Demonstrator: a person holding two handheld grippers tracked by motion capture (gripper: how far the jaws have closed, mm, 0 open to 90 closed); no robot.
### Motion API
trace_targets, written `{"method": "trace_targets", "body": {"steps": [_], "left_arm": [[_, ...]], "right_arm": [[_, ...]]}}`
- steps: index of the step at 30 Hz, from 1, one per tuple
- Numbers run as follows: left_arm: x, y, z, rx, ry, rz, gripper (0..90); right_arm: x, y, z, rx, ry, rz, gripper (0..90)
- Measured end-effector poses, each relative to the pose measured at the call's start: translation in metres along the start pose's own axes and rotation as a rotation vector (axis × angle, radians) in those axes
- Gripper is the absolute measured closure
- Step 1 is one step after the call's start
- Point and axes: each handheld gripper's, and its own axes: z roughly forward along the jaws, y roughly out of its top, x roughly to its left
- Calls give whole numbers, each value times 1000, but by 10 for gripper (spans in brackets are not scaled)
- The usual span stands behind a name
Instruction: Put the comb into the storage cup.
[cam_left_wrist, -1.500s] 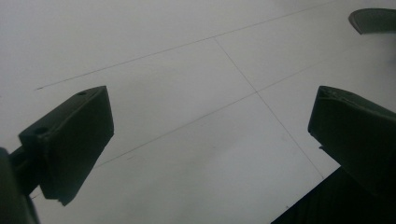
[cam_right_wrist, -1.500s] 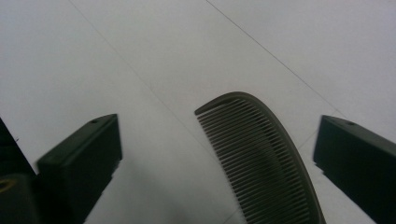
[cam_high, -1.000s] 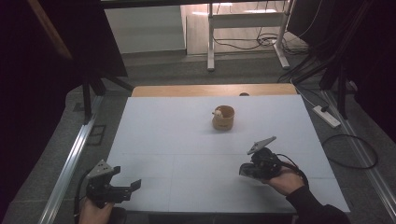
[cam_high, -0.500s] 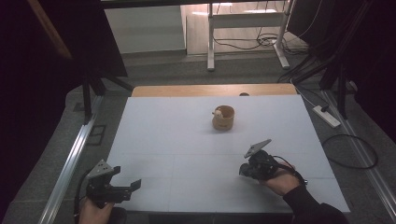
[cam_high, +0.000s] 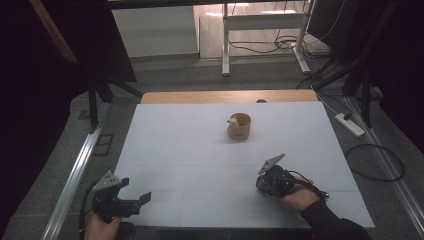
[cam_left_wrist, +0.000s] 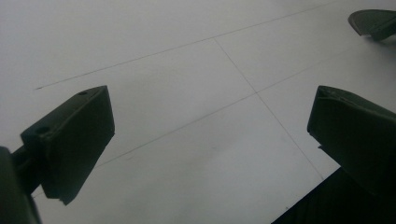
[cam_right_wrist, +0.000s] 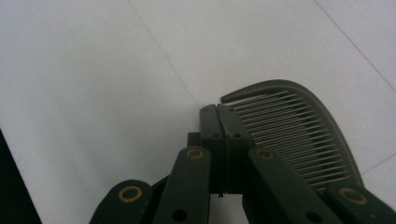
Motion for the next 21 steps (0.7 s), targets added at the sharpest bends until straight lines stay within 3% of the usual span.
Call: {"method": "trace_targets", "body": {"steps": [21], "left_arm": [[0, 1, 1, 7, 3, 2, 18]], "right_arm": [[-21, 4, 1, -21, -38, 25, 898]]}}
